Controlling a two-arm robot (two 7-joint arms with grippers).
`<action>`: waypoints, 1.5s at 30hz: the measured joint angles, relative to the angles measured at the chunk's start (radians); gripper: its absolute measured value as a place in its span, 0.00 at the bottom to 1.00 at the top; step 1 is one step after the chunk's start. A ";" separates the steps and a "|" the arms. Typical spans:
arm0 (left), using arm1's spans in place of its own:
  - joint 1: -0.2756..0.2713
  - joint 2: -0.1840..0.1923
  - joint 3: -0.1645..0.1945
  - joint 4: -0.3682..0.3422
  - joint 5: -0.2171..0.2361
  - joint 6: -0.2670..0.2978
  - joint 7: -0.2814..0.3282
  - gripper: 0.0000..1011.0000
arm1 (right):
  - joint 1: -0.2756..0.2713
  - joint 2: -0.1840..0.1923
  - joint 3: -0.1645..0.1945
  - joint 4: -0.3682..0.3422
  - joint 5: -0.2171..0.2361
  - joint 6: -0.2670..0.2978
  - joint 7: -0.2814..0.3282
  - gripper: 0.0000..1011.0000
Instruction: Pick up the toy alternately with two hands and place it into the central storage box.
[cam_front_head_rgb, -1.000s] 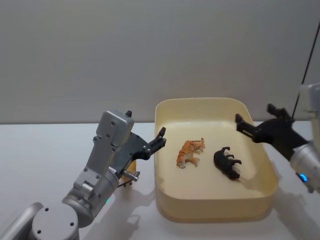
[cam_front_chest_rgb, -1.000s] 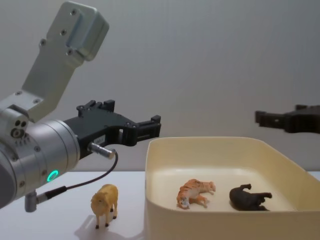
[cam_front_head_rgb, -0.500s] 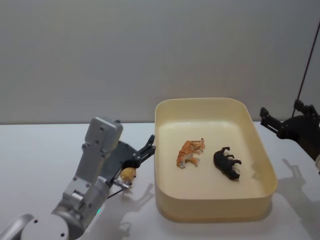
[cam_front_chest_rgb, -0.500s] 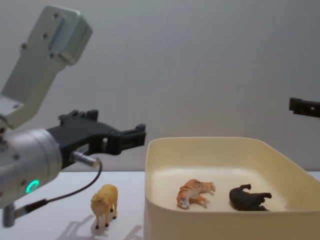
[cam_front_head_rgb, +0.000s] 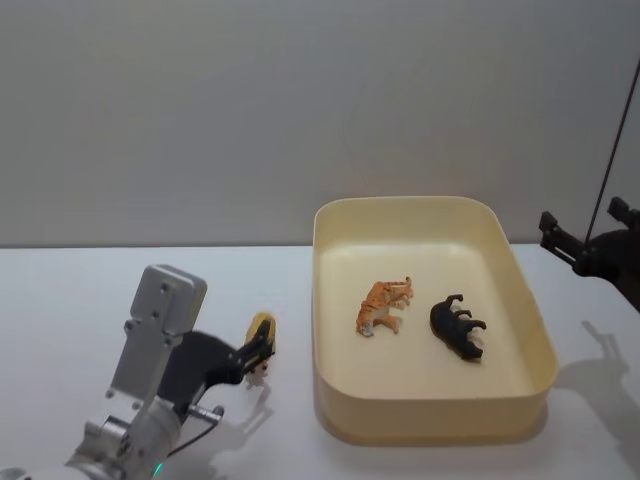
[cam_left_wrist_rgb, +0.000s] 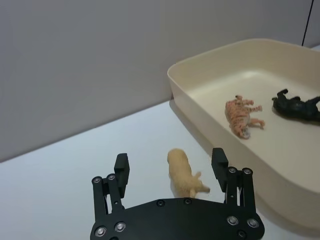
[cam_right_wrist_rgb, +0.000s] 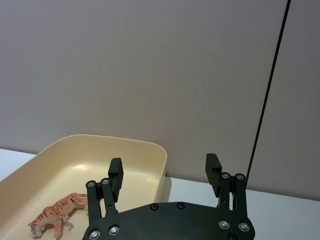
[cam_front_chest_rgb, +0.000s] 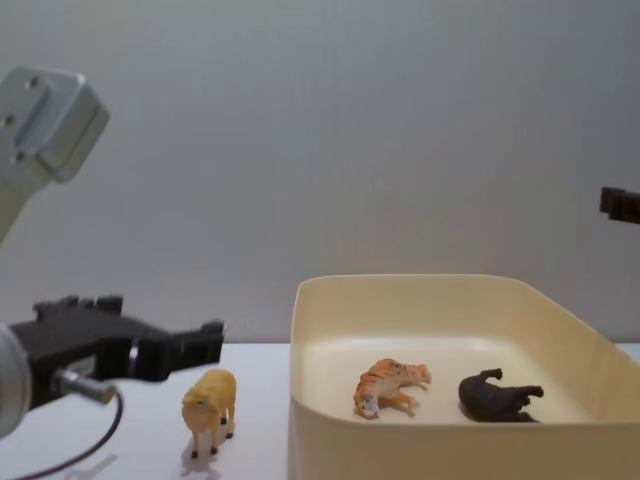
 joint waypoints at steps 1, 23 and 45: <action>0.004 0.004 -0.001 -0.003 -0.007 0.010 -0.001 0.99 | 0.000 0.000 0.000 -0.001 0.000 0.000 0.000 0.99; -0.031 0.018 -0.020 0.055 -0.036 0.114 -0.218 0.99 | -0.006 0.006 0.006 -0.007 0.009 -0.004 -0.004 0.99; -0.120 -0.055 -0.020 0.206 -0.001 0.125 -0.297 0.99 | -0.008 0.007 0.007 -0.008 0.010 -0.004 -0.005 0.99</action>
